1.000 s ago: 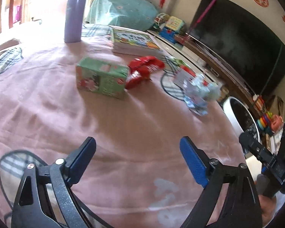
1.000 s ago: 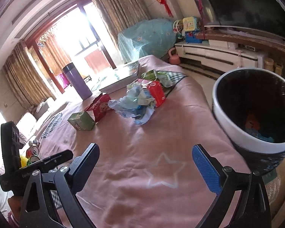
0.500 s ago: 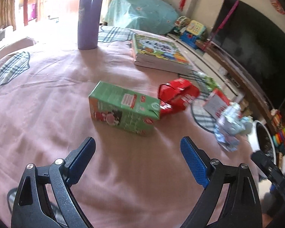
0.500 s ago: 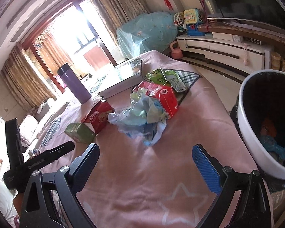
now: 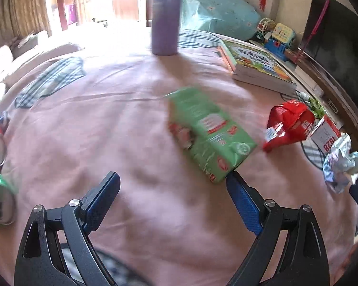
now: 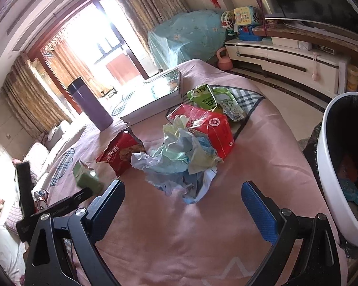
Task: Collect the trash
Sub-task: 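Move both open tools back over the table toward the green carton and tissue, then grasp the green juice carton with the left tool while the right tool grasps the crumpled tissue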
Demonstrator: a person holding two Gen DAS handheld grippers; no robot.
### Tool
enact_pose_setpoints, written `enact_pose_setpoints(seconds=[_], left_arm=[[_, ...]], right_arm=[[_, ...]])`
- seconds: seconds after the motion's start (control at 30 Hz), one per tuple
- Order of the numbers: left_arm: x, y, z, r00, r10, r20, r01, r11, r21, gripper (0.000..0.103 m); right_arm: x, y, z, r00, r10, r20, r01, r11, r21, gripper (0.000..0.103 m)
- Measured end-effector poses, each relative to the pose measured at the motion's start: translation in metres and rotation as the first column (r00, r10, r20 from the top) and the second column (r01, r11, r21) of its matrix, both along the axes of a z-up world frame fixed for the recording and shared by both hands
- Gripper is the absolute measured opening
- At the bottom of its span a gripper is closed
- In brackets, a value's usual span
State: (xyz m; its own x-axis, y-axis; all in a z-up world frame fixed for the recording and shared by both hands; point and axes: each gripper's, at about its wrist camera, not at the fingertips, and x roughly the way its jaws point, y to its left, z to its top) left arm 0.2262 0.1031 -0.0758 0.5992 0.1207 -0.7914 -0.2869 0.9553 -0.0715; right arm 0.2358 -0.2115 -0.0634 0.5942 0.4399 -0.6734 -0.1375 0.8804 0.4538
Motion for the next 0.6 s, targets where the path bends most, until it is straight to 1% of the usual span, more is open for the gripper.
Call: enact_pose_setpoints(seconds=[0.1,0.17,0.23,0.33,0.43,0.47,0.5,0.53,0.57,0.6], left_arm=[[-0.016,0.001,0.005,0.999,-0.036,0.015,0.036,0.999,-0.032,0.093],[-0.018,-0.007,0.011,0.996,-0.072,0.043,0.076,0.994,-0.081,0.093],[-0.013,-0.018,0.013,0.995,-0.084,0.051,0.088,0.992,-0.090,0.093],[0.007,-0.034,0.015,0.996,-0.080,0.049,0.082,0.995,-0.049,0.093],[0.029,-0.040,0.012,0.999,-0.019,0.026,0.018,0.998,0.055,0.093],[0.037,-0.039,0.008,1.000,0.011,0.021,-0.013,0.995,0.096,0.093],[0.042,-0.038,0.005,1.000,0.024,0.013,-0.025,0.993,0.114,0.093],[0.047,-0.036,0.002,1.000,0.029,0.001,-0.029,0.993,0.119,0.088],[0.049,-0.033,-0.001,1.000,0.020,0.003,-0.020,0.995,0.100,0.068],[0.049,-0.031,-0.002,1.000,0.007,0.004,-0.007,0.997,0.076,0.054]], right_arm=[[0.004,0.002,-0.003,1.000,0.005,-0.008,-0.005,1.000,0.006,0.098],[0.008,0.005,-0.004,1.000,0.007,-0.015,-0.007,1.000,0.005,0.098],[0.012,0.008,-0.005,1.000,0.010,-0.016,-0.010,1.000,0.011,0.098],[0.017,0.014,-0.004,1.000,0.008,-0.007,-0.008,1.000,-0.002,0.096],[0.024,0.016,-0.005,1.000,0.000,-0.011,0.000,1.000,-0.030,0.093],[0.026,0.016,-0.006,1.000,-0.003,-0.017,0.003,0.999,-0.034,0.088],[0.028,0.015,-0.008,1.000,-0.009,-0.025,0.008,0.999,-0.036,0.076],[0.030,0.013,-0.011,0.999,-0.010,-0.036,0.009,0.999,-0.031,0.068],[0.030,0.011,-0.013,0.999,-0.012,-0.044,0.011,1.000,-0.025,0.055],[0.028,0.008,-0.012,0.999,-0.022,-0.037,0.021,1.000,-0.021,0.046]])
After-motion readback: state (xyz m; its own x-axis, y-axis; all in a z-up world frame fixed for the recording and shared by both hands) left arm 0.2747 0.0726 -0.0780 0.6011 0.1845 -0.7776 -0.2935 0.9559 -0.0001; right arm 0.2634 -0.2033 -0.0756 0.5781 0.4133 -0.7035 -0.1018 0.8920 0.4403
